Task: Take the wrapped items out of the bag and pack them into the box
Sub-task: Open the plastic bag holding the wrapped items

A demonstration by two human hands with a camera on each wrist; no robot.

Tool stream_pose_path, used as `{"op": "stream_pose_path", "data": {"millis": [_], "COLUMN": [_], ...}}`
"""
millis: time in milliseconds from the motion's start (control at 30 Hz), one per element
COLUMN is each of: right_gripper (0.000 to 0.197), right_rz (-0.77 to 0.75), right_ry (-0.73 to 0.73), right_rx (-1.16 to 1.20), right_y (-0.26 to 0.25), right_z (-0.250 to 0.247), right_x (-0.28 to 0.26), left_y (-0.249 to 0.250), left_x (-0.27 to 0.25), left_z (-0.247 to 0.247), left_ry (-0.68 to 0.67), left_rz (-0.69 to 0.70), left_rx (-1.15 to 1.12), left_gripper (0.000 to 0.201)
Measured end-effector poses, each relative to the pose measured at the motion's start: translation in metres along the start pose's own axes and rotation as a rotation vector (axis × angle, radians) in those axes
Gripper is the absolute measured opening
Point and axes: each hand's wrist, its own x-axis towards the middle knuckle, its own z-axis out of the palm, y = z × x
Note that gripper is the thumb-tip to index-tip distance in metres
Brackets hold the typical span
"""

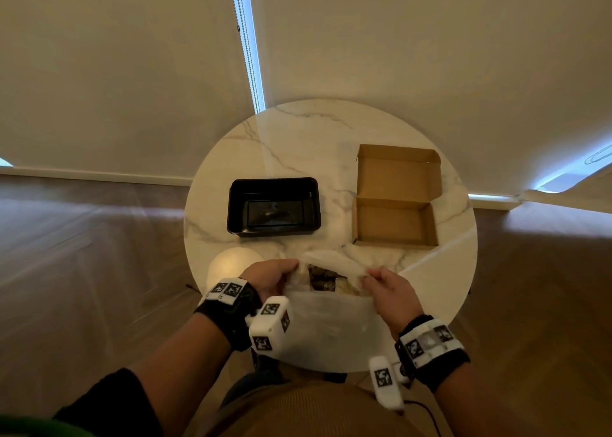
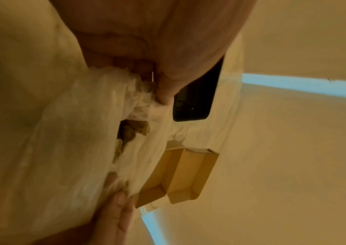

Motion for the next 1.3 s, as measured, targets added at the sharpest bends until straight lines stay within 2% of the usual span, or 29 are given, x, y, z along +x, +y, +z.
{"op": "stream_pose_path", "data": {"millis": [67,100,167,233,300,367,500,667,733,833,867,933,1033,1100,1200,1233,1300], "right_gripper": [0.023,0.030,0.039,0.042,0.038,0.034,0.042,0.065,0.059,0.044,0.039,0.029,0.038,0.046,0.069,0.071,0.054], "right_rz": [0.345,0.462,0.558,0.551,0.508,0.492,0.462,0.051,-0.020,-0.020,-0.034,-0.048,-0.044,-0.064,-0.063,-0.031,0.076], "right_ry": [-0.136,-0.158,-0.154,-0.193,-0.218,-0.201,-0.224,-0.325,-0.353,-0.250,-0.219,-0.175,-0.122,-0.062,-0.001,0.010,0.016], "right_rx": [0.643,0.858,1.008,0.999,0.895,0.794,0.588,-0.042,-0.164,-0.098,-0.086,-0.060,-0.104,-0.248,-0.514,-0.599,-0.658], "right_y": [-0.002,-0.006,-0.010,-0.013,-0.016,-0.013,-0.002,0.015,0.019,0.019,0.019,0.016,0.015,0.015,0.011,0.008,0.003], "right_z": [0.002,0.003,0.004,0.007,0.010,0.010,0.010,0.013,0.015,0.012,0.011,0.008,0.008,0.009,0.007,0.003,-0.005], "right_x": [0.007,0.008,0.012,0.013,0.010,0.009,0.008,0.003,0.003,0.003,0.004,0.004,0.004,0.005,0.002,0.001,0.001], "left_y": [-0.002,-0.005,-0.014,-0.020,-0.022,-0.022,-0.014,-0.005,-0.006,-0.010,-0.011,-0.015,-0.023,-0.027,-0.031,-0.031,-0.032], "left_x": [0.010,0.017,0.027,0.024,0.019,0.018,0.019,0.019,0.020,0.022,0.022,0.022,0.015,0.011,0.017,0.018,0.020], "left_z": [-0.004,-0.006,-0.010,-0.008,-0.006,-0.008,-0.013,-0.004,-0.002,-0.002,-0.005,-0.008,-0.006,-0.001,-0.006,-0.010,-0.016], "left_ry": [-0.035,-0.034,-0.034,-0.039,-0.045,-0.056,-0.032,-0.010,0.024,0.018,0.038,-0.009,-0.114,-0.091,-0.044,-0.030,-0.008], "left_rz": [-0.059,-0.081,-0.106,-0.111,-0.097,-0.093,-0.097,-0.042,-0.035,-0.011,0.015,0.042,0.028,0.059,0.138,0.150,0.172], "left_rx": [-0.019,-0.026,-0.110,-0.173,-0.222,-0.207,-0.319,-0.433,-0.484,-0.508,-0.468,-0.385,-0.300,-0.294,-0.324,-0.307,-0.280], "left_gripper": [0.032,0.035,0.040,0.032,0.023,0.024,0.025,0.048,0.037,0.019,0.018,0.022,0.026,0.028,0.032,0.032,0.032]}}
